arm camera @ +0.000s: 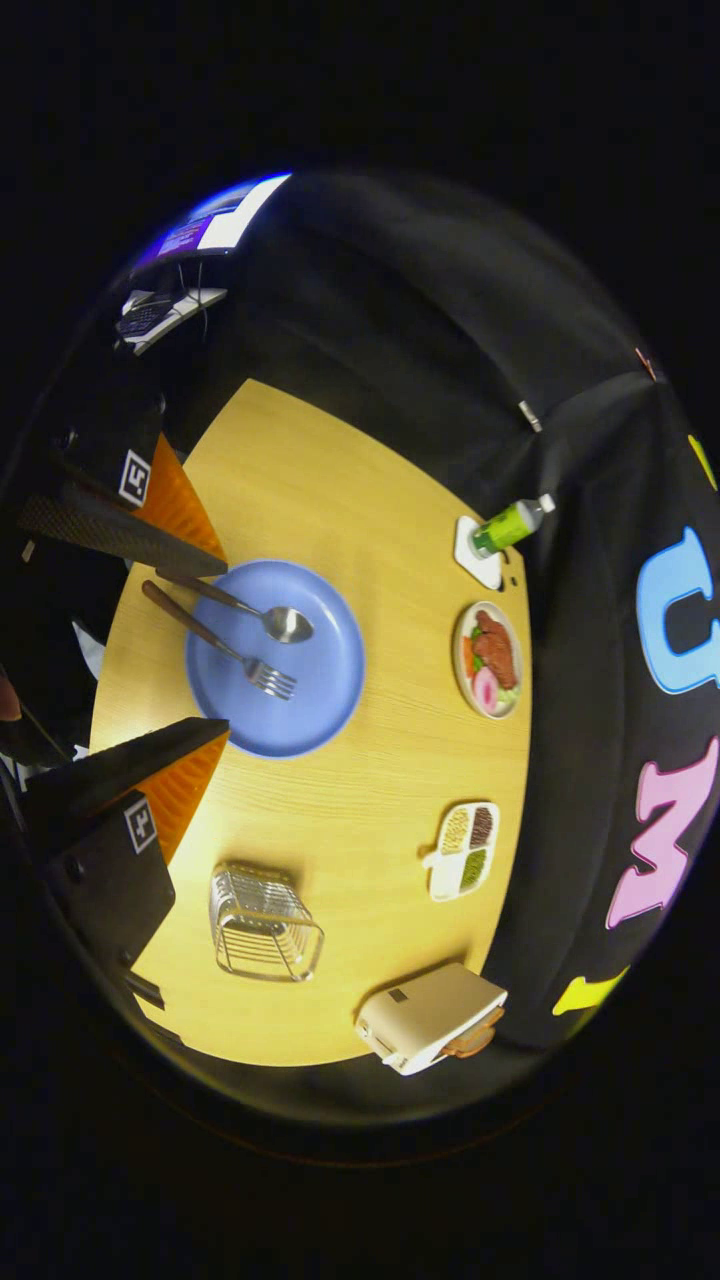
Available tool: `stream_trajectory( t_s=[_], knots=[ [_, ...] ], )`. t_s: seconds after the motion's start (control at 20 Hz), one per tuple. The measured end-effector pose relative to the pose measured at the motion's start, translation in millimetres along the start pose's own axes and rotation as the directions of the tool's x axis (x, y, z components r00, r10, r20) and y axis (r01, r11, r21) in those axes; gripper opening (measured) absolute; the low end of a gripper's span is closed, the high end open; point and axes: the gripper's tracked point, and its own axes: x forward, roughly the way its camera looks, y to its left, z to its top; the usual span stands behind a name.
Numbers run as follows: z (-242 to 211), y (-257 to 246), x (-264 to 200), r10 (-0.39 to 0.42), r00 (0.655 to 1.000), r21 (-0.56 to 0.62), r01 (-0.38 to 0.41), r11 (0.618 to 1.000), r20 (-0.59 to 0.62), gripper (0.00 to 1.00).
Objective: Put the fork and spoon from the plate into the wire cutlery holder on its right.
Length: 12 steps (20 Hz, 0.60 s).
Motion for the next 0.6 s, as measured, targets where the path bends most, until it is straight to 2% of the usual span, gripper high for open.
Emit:
stream_trajectory(
  t_s=[0.2,0.35,0.55,0.6],
  knots=[
    [-26,2,56,-0.012,0.991,-0.003,0.012,1.0,-0.131,0.81],
    [-37,0,88,-0.033,0.98,0.048,0.043,0.998,-0.195,0.71],
    [-44,-6,114,-0.075,0.968,0.037,0.086,0.996,-0.241,0.71],
    [-48,-7,120,-0.086,0.964,0.029,0.096,0.995,-0.25,0.64]
  ],
)
